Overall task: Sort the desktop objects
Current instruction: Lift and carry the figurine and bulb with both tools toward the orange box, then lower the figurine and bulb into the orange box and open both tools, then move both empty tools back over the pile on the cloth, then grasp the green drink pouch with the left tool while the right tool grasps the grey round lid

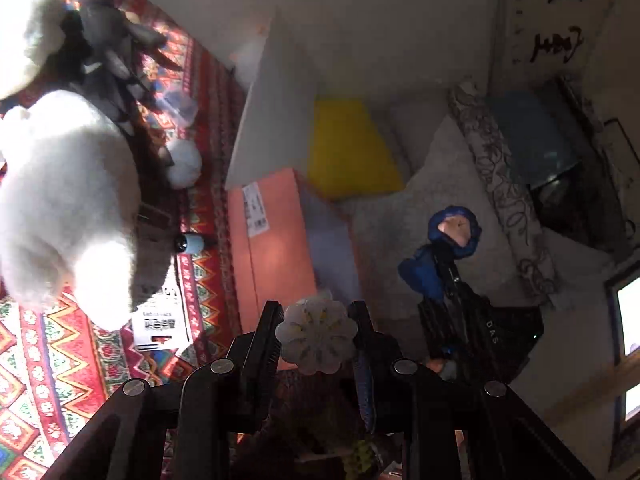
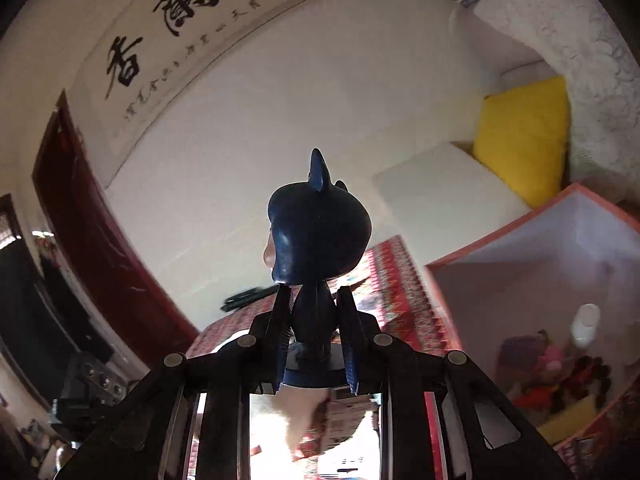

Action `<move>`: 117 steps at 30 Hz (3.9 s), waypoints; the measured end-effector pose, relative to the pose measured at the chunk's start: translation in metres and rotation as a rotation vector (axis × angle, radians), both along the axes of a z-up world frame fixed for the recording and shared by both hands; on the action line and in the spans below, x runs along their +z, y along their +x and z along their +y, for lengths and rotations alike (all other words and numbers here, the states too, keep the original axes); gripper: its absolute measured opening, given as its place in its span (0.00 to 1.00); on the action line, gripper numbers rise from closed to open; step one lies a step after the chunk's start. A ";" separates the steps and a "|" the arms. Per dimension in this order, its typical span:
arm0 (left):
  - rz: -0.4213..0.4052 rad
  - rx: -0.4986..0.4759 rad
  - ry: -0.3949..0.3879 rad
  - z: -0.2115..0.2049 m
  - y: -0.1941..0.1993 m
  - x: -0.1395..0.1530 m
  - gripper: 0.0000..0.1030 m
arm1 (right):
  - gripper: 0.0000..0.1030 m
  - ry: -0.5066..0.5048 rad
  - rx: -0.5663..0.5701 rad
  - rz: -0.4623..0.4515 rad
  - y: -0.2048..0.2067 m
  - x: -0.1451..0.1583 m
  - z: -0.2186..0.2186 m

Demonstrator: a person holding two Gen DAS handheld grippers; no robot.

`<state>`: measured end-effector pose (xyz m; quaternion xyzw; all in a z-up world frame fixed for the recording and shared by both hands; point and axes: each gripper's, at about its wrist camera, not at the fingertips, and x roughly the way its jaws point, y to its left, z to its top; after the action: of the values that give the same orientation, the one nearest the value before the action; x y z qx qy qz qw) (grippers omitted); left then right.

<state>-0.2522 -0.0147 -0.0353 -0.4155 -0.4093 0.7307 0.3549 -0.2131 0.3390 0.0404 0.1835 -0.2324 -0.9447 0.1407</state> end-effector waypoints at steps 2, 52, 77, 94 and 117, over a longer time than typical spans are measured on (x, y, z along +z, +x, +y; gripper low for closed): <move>-0.001 -0.054 -0.002 0.037 -0.012 0.002 0.26 | 0.23 0.052 -0.099 -0.036 0.000 -0.007 0.027; 0.006 0.584 -0.392 -0.265 0.060 -0.031 0.99 | 0.79 0.259 0.142 -0.142 -0.063 -0.059 -0.174; 0.022 0.511 -1.092 -0.260 0.017 -0.079 0.99 | 0.79 0.298 0.688 -0.433 -0.068 -0.179 -0.340; -0.183 0.593 -0.976 -0.353 -0.084 -0.148 0.99 | 0.79 0.293 0.704 -0.376 -0.073 -0.169 -0.338; 0.041 0.415 -0.976 -0.321 -0.071 -0.145 0.69 | 0.75 0.850 0.396 -0.484 -0.177 -0.223 -0.448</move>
<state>-0.3232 -0.3358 -0.1802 -0.4285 -0.0882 0.8989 -0.0238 -0.3901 -0.1091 -0.1831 0.4776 0.1847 -0.8415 0.1722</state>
